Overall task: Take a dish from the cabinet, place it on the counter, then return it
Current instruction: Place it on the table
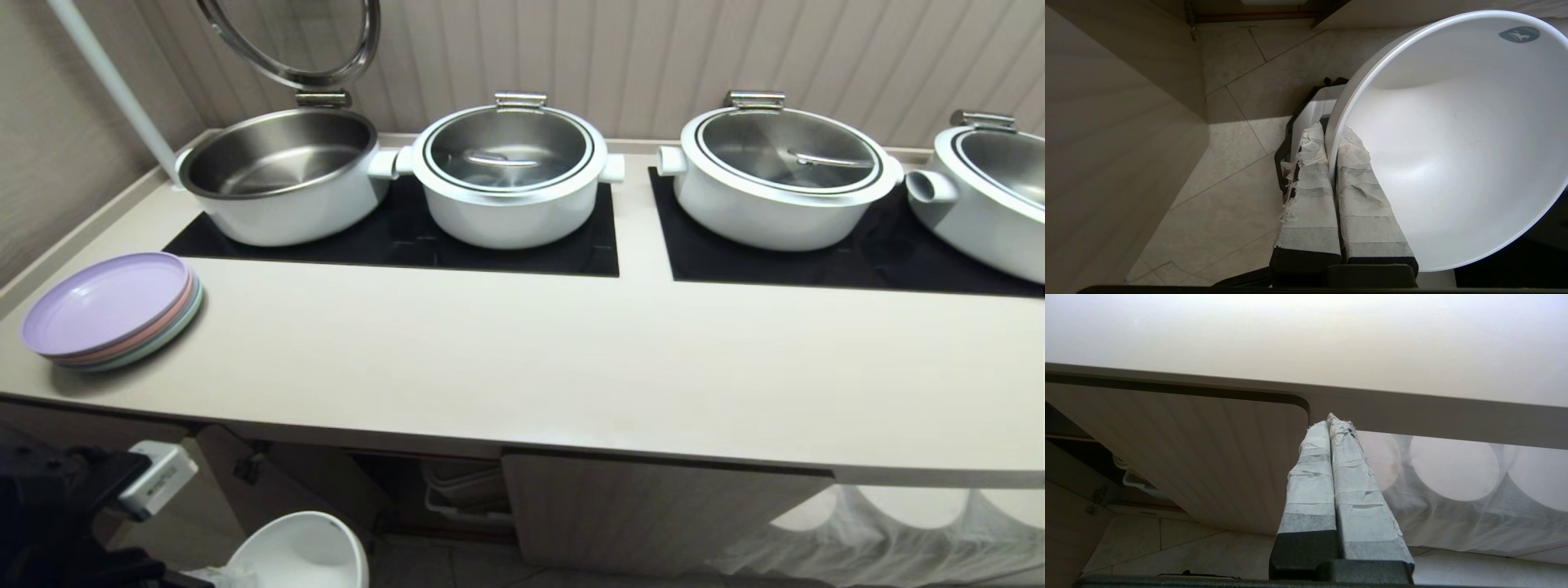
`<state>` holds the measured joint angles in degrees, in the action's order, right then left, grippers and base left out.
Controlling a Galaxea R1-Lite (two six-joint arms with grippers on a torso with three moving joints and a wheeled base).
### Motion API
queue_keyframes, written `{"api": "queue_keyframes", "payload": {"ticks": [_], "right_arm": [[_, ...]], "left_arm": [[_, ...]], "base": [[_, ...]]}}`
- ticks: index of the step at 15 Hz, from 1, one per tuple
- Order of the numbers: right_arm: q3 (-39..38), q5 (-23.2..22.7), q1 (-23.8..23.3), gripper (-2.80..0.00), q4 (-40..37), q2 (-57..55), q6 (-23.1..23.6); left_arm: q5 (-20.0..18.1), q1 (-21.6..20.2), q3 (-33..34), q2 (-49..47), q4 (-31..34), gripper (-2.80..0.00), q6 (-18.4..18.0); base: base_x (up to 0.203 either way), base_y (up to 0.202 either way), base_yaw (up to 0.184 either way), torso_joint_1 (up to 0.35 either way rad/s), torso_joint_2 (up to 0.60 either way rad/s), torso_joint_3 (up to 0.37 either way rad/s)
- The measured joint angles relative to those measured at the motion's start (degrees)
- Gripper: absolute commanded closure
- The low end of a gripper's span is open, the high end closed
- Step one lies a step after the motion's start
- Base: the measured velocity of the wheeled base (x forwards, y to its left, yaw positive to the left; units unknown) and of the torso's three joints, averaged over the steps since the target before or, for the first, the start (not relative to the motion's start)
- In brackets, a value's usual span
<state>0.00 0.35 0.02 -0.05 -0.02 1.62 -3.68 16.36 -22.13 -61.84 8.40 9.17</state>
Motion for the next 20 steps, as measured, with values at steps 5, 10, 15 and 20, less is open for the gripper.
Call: {"api": "queue_keyframes", "payload": {"ticks": [5,10,15,20], "right_arm": [[0.0,0.0,0.0,0.00,0.0,0.0,0.0],[0.0,0.0,0.0,0.00,0.0,0.0,0.0],[0.0,0.0,0.0,0.00,0.0,0.0,0.0],[0.0,0.0,0.0,0.00,0.0,0.0,0.0]], "left_arm": [[-0.2,0.0,0.0,0.0,-0.1,0.00,0.0],[-0.2,0.0,0.0,0.0,0.0,0.00,0.0],[-0.2,0.0,0.0,-0.1,0.0,0.00,-0.1],[-0.8,0.0,-0.4,-0.1,0.0,0.00,-0.1]], "base": [[0.000,-0.131,0.007,0.002,0.00,0.000],[0.000,-0.196,0.000,0.004,0.00,0.003],[0.000,-0.193,0.003,0.002,0.00,0.005],[0.000,-0.195,0.002,0.004,0.00,0.002]]}}
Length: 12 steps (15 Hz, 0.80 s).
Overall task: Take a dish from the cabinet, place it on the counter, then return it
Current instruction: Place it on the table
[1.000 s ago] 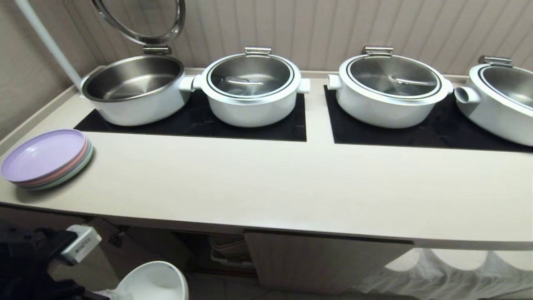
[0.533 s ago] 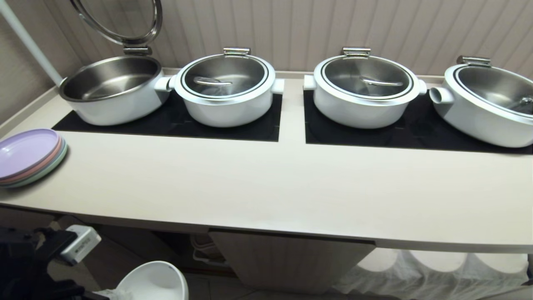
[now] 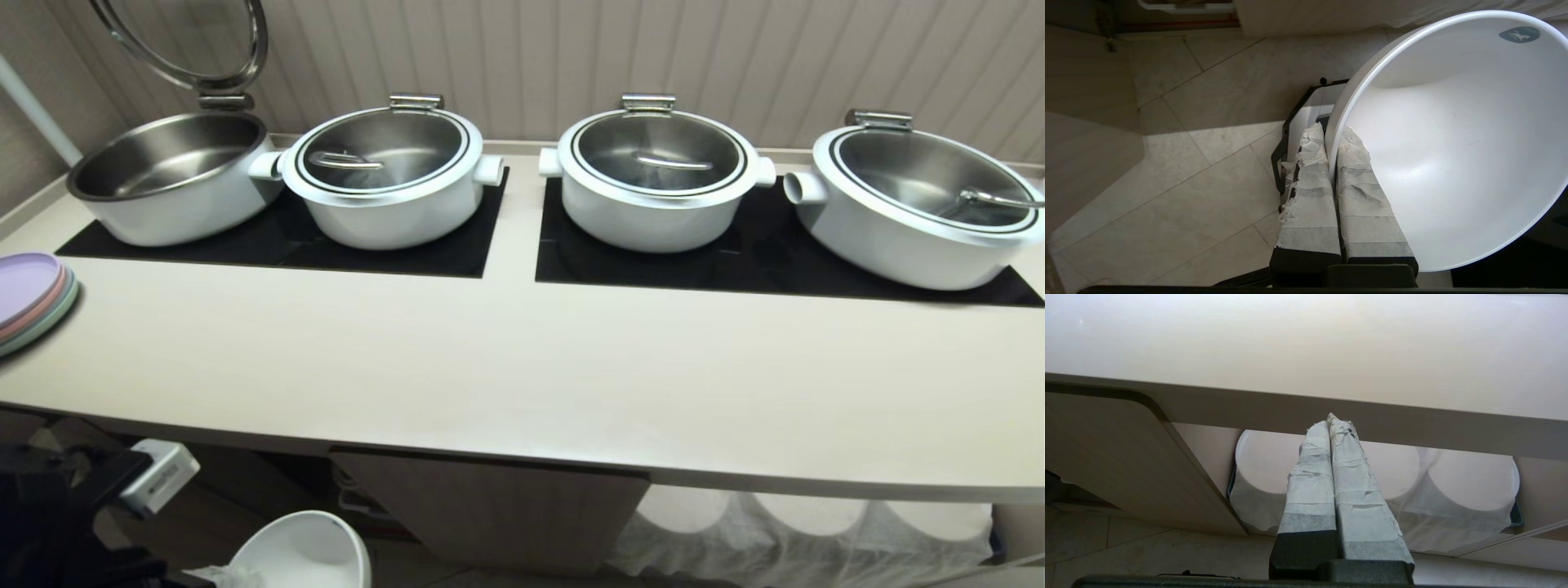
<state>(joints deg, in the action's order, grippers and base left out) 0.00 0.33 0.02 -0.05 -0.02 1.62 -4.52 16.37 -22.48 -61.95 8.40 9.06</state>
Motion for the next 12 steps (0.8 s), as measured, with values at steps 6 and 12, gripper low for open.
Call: {"api": "queue_keyframes", "payload": {"ticks": [6,12], "right_arm": [[0.0,0.0,0.0,0.00,0.0,0.0,0.0],[0.0,0.0,0.0,0.00,0.0,0.0,0.0]], "left_arm": [[-0.3,0.1,-0.2,-0.4,-0.1,0.00,-0.2],[-0.3,0.0,-0.3,-0.5,-0.1,0.00,-0.2]], "base": [[0.000,-0.090,0.001,0.001,0.00,0.002],[0.000,0.000,0.000,0.000,0.00,0.000]]}}
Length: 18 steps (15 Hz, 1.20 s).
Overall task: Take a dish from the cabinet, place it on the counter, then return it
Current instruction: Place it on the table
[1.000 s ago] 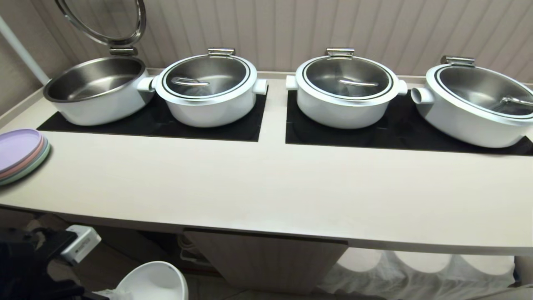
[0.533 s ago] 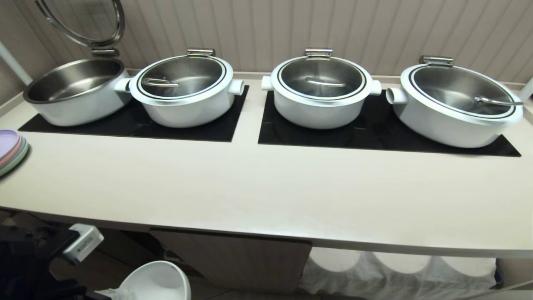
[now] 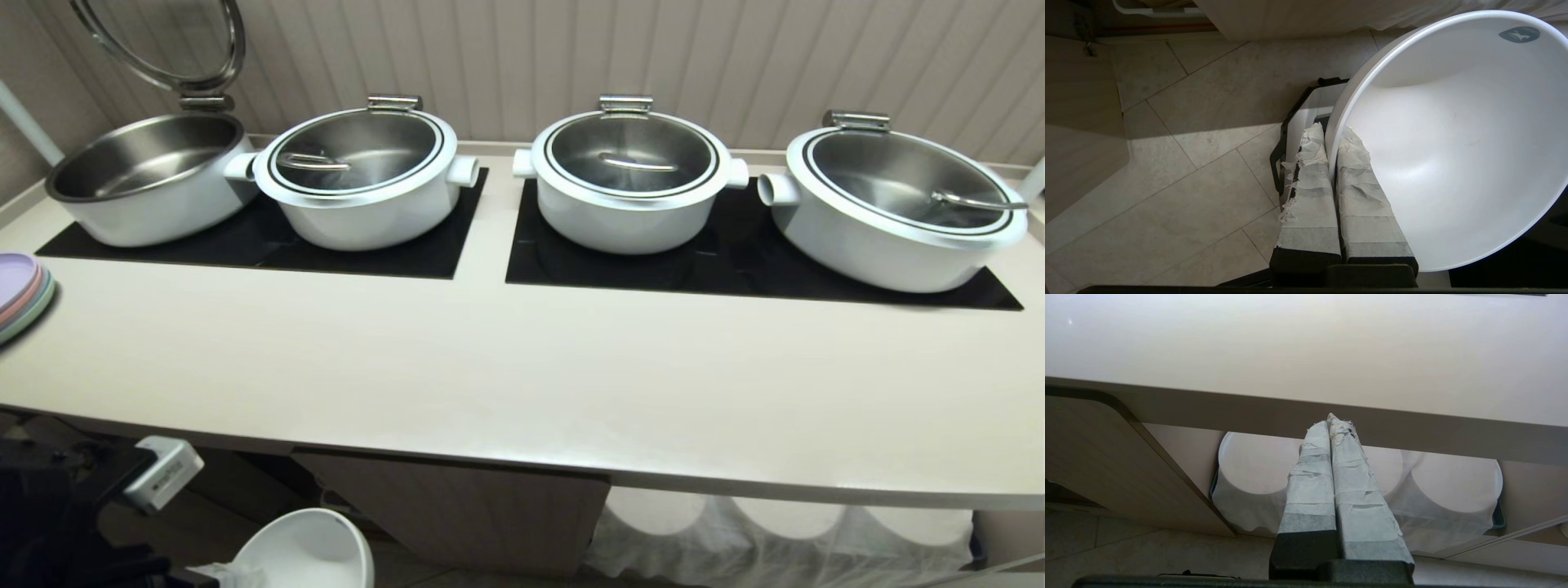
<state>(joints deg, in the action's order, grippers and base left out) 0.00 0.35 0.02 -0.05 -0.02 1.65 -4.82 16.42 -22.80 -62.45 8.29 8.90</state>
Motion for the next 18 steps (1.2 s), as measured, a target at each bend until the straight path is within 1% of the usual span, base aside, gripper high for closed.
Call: {"api": "queue_keyframes", "payload": {"ticks": [5,10,15,18], "right_arm": [[0.0,0.0,0.0,0.00,0.0,0.0,0.0],[0.0,0.0,0.0,0.00,0.0,0.0,0.0],[0.0,0.0,0.0,0.00,0.0,0.0,0.0],[0.0,0.0,0.0,0.00,0.0,0.0,0.0]], "left_arm": [[0.0,-0.1,-0.1,0.1,0.0,0.00,0.0],[0.2,0.0,-3.8,-1.6,0.1,0.00,0.1],[0.5,0.2,-10.1,-6.0,1.1,0.00,0.2],[0.4,0.4,-16.3,-9.4,5.0,0.00,1.2]], "base": [[0.000,0.000,0.000,0.000,0.00,0.000],[0.000,0.000,0.000,0.000,0.00,0.000],[0.000,0.000,0.000,0.000,0.00,0.000],[0.000,0.000,0.000,0.000,0.00,0.000]]}}
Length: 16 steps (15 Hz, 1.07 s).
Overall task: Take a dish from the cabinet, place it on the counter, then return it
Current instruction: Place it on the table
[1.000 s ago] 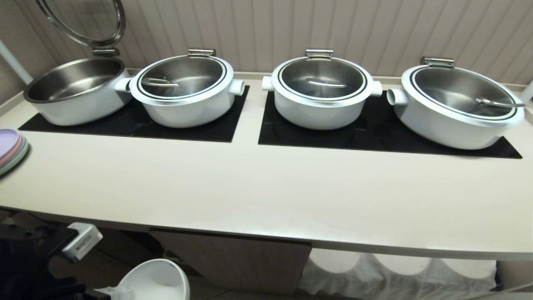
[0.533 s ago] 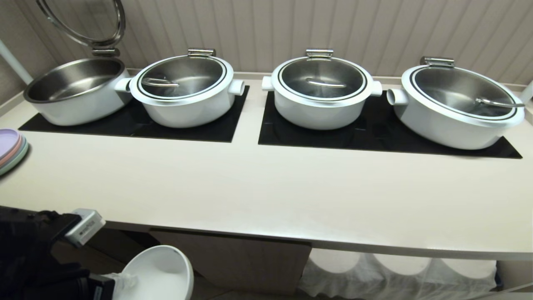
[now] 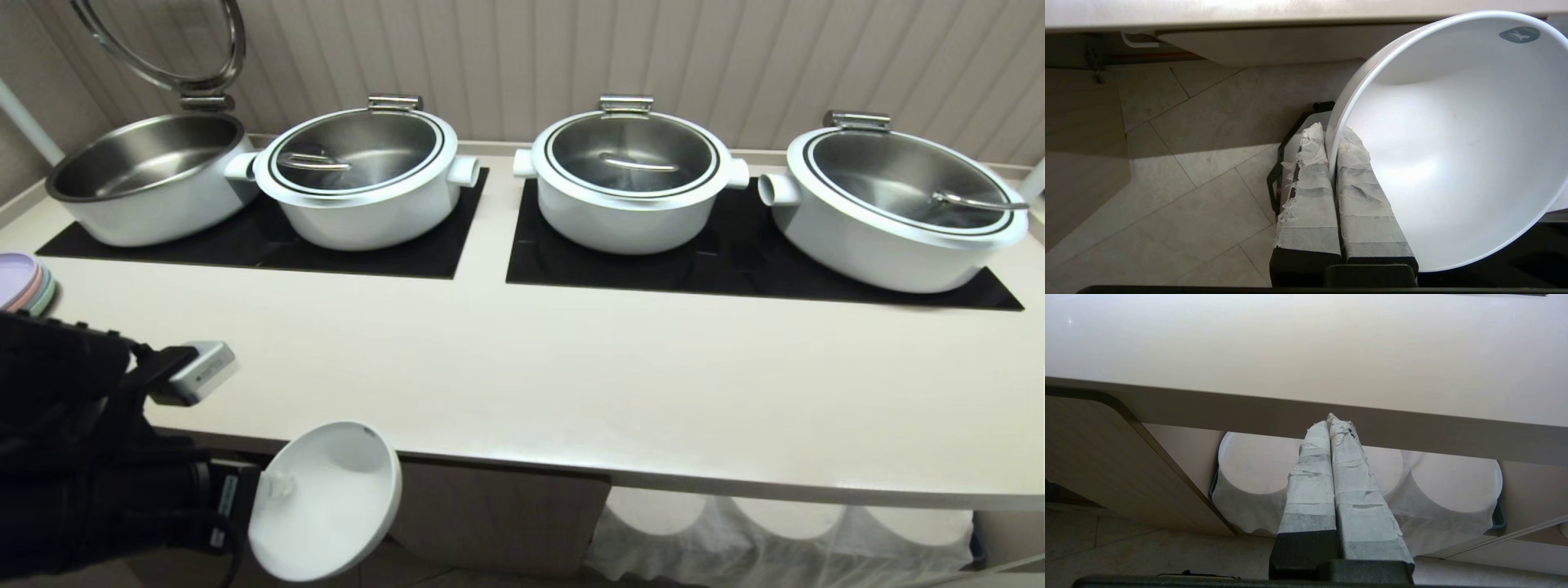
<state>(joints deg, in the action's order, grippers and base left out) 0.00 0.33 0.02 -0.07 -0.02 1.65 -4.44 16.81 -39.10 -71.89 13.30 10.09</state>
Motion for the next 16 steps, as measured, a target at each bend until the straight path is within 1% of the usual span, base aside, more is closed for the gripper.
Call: {"api": "queue_keyframes", "payload": {"ticks": [4,7,10,12,16], "right_arm": [[0.0,0.0,0.0,0.00,0.0,0.0,0.0],[0.0,0.0,0.0,0.00,0.0,0.0,0.0],[0.0,0.0,0.0,0.00,0.0,0.0,0.0],[0.0,0.0,0.0,0.00,0.0,0.0,0.0],[0.0,0.0,0.0,0.00,0.0,0.0,0.0]], "left_arm": [[-0.1,0.7,-10.0,-6.9,5.4,0.00,2.5],[-0.1,1.4,-20.4,-14.0,11.3,0.00,6.9],[-0.2,1.8,-31.1,-22.0,17.8,0.00,9.4],[0.1,1.9,-37.7,-27.7,19.6,0.00,10.2],[0.6,1.8,-49.6,-36.5,24.5,0.00,10.5]], "base": [[0.000,0.000,0.000,0.000,0.00,0.000],[0.000,0.000,0.000,0.000,0.00,0.000],[0.000,0.000,0.000,0.000,0.00,0.000],[0.000,0.000,0.000,0.000,0.00,0.000],[0.000,0.000,0.000,0.000,0.00,0.000]]}}
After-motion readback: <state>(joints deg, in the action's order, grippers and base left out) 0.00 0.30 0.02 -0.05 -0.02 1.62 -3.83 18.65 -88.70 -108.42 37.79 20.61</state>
